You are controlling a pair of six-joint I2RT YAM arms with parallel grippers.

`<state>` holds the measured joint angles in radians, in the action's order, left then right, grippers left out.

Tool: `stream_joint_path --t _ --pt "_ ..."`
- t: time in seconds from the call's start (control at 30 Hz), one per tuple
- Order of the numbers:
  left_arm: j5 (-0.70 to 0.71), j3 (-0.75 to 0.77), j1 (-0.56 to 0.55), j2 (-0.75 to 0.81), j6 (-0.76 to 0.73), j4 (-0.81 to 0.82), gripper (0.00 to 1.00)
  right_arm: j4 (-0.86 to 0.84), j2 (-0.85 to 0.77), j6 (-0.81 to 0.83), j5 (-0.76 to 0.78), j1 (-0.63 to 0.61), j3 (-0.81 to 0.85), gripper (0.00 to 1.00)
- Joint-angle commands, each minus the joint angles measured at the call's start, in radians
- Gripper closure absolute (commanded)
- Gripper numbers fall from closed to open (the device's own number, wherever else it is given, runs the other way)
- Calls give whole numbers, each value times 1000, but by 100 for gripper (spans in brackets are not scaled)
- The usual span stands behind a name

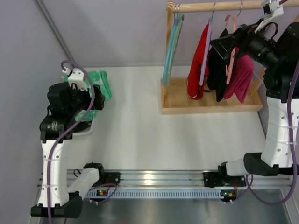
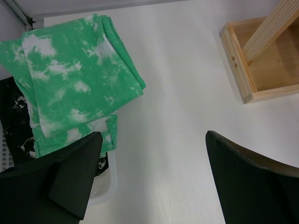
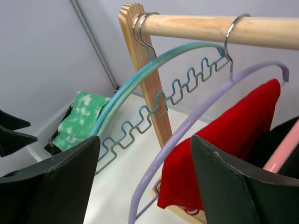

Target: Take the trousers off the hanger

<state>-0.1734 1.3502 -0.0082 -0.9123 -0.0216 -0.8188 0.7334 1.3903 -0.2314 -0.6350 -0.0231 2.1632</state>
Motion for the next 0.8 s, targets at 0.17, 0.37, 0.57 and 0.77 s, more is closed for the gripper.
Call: stream_joint_path --t 0.17,0.37,0.57,0.77 --pt "-6 4 2 -17 51 49 1 -71 75 -60 274 -130 27 26" --pt "23 -20 1 -20 51 49 1 -103 85 -137 431 -182 -11 42" --pt "40 -29 1 -26 43 49 1 -112 142 -203 367 -201 -46 43" --pt "45 -31 1 -22 41 53 1 -104 167 -266 428 -201 -72 47"
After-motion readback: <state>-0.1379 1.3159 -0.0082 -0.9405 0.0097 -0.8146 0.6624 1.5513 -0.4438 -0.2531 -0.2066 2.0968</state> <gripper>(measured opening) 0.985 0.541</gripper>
